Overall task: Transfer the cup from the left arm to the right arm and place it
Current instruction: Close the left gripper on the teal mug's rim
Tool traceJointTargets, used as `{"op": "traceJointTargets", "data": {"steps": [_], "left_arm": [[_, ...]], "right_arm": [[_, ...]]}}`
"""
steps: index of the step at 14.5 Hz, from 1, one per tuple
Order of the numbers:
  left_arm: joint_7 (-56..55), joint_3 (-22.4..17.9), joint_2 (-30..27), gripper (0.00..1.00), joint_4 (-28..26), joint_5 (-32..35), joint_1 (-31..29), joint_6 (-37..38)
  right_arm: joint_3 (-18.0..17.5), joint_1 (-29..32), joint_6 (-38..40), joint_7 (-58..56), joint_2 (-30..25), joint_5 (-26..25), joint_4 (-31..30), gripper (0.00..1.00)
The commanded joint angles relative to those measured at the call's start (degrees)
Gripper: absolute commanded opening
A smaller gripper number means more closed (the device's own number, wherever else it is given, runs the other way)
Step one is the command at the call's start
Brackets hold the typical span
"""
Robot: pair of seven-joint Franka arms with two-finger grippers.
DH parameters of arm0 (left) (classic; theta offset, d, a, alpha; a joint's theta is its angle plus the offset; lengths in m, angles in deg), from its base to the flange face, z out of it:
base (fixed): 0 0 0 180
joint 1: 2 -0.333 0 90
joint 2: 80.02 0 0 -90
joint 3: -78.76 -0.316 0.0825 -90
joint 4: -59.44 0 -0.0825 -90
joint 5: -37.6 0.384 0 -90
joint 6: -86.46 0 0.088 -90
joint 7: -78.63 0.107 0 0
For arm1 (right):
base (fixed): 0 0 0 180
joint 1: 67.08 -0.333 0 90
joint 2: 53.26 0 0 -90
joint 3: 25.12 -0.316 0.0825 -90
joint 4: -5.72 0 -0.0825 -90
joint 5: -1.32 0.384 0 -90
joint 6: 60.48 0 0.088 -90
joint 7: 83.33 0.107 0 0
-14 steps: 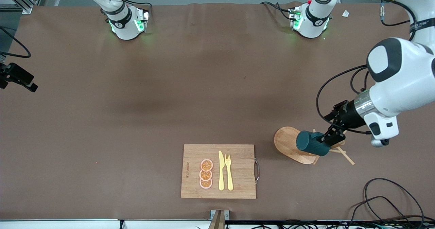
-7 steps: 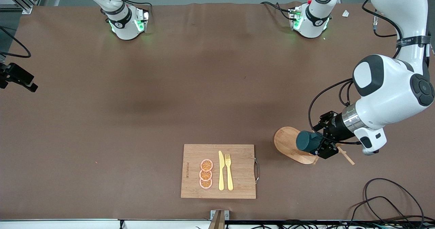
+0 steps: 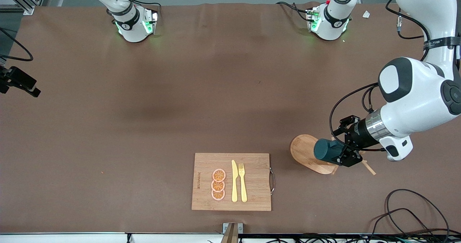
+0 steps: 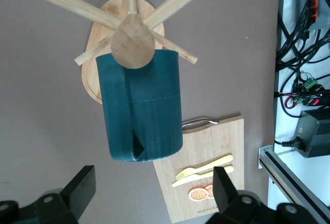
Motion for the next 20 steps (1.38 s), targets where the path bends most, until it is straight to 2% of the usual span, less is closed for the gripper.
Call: {"op": "traceJointTargets", "data": {"steps": [1,8,20], "left_arm": [[-0.9,0.1,-0.4,1.0,-0.1,-1.9,-1.2,1.1],[-0.7,0.1,1.1,1.0,-1.0,-1.9,-1.4,2.5],[-0.9,0.1,4.8,0.99,-0.5,-2.3,-1.1,0.0]], "right_arm": [[-0.7,0.9,0.3,0.1,-1.1,-0.8,-0.8,1.0],[-0.7,0.9,0.3,0.1,-1.1,-0.8,-0.8,1.0],[-0.7,0.9,0.3,0.1,-1.1,-0.9,-0.8,1.0]]}}
